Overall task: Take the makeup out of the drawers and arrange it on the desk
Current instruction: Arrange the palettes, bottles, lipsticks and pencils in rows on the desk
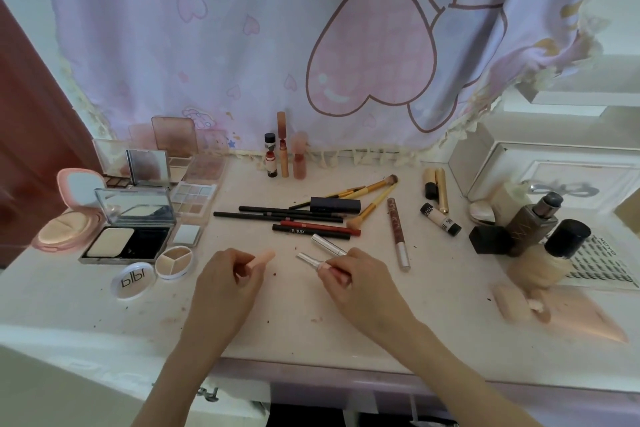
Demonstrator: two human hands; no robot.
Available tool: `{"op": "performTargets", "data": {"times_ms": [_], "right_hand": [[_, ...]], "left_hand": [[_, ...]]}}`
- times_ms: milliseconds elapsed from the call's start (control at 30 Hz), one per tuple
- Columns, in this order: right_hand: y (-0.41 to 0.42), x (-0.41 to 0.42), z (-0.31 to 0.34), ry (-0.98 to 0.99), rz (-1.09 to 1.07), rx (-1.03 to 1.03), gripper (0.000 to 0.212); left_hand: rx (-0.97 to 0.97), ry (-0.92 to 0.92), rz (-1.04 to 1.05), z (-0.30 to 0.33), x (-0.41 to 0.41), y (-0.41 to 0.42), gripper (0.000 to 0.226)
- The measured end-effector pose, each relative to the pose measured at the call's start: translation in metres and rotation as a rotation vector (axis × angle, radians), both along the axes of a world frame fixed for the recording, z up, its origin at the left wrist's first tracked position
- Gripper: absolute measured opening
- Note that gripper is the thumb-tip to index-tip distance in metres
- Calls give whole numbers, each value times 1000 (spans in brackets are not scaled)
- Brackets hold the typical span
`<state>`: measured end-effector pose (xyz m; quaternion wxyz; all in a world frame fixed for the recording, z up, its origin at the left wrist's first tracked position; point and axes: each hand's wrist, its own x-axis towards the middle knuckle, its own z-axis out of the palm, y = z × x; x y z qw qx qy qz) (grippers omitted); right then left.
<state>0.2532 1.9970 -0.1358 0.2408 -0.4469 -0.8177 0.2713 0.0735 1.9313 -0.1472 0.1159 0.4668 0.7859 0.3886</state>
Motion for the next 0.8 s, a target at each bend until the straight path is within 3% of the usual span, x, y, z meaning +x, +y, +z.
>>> {"op": "performTargets", "data": {"times_ms": [267,433,600,800], "right_hand": [[-6,-53,-9,-80,2,90,29],[-5,-65,-13,-55,12,54,22],[-4,-76,-12,-40,10,10,29],[-5,-82,-13,2,126,-42,26]], "left_hand": [[39,93,126,-7,-12,-4,17],[36,167,97,-7,-8,-5,20],[23,186,89,-9,-12,-6,22],[57,222,27,-12,-17,-12,20]]}}
